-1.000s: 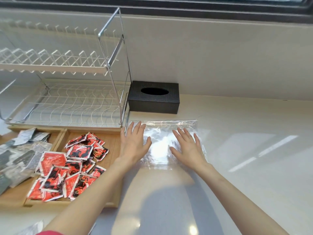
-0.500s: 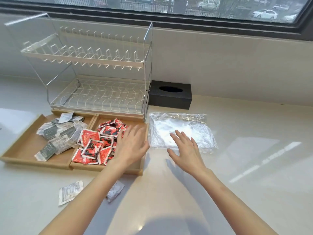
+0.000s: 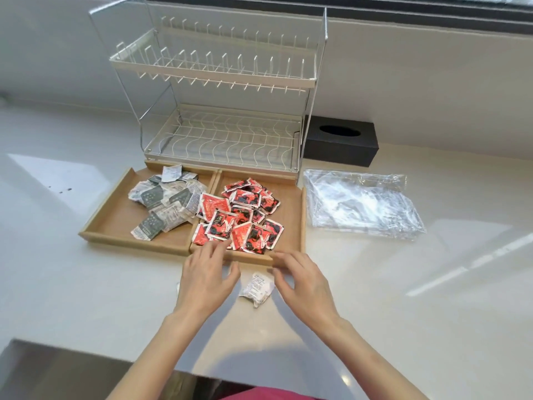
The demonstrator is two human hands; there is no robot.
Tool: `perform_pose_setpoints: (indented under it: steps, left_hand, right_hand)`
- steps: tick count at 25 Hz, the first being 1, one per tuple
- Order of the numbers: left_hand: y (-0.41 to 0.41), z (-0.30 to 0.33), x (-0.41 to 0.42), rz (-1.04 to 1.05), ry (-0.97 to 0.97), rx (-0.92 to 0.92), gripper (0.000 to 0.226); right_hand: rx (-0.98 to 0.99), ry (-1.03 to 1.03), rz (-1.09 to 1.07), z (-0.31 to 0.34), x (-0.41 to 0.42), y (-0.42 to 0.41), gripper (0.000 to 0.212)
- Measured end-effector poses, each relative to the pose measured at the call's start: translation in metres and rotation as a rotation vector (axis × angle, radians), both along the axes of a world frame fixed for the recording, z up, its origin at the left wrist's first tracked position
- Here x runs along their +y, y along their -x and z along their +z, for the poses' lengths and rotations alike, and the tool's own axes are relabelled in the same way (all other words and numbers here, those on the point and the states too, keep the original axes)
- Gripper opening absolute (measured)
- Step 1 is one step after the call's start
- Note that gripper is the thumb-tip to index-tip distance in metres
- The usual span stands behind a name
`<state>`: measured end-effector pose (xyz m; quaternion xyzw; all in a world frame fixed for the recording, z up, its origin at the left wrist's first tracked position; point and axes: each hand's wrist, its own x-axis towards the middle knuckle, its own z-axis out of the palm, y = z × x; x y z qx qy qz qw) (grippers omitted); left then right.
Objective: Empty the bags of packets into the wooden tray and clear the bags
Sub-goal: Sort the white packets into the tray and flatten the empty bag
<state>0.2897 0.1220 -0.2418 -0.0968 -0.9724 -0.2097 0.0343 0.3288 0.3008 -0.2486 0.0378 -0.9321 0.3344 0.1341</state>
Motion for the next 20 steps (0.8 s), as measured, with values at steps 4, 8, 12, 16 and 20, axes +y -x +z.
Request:
perform_pose_setpoints:
  steps: [4,8,12,16,20]
  left_hand:
    - [-0.011,-0.026,-0.033,-0.007,0.06,-0.06,0.054]
    - [-0.021,-0.053,-0.061,-0.029,0.134,-0.079,0.052]
    - [-0.015,-0.064,-0.078,-0.104,0.09,0.035,0.04]
    - [-0.009,-0.069,-0.089,-0.185,0.036,0.097,0.032]
    - [0.0,-0.065,-0.101,-0.212,-0.082,0.063,0.033]
  right_hand:
    - [-0.197,-0.1,0.083,-0.02,-0.032,-0.004,0.046]
    - [-0.194,-0.304,0.07,-0.05,-0.057,-0.011,0.034]
    - [-0.165,-0.305,-0.014,-0.059,-0.066,-0.014,0.041]
    - [-0.113,-0.334,-0.062,-0.058,-0.073,-0.016,0.021]
    - [-0.16,-0.155,-0.107,-0.053,-0.081,-0.013,0.026]
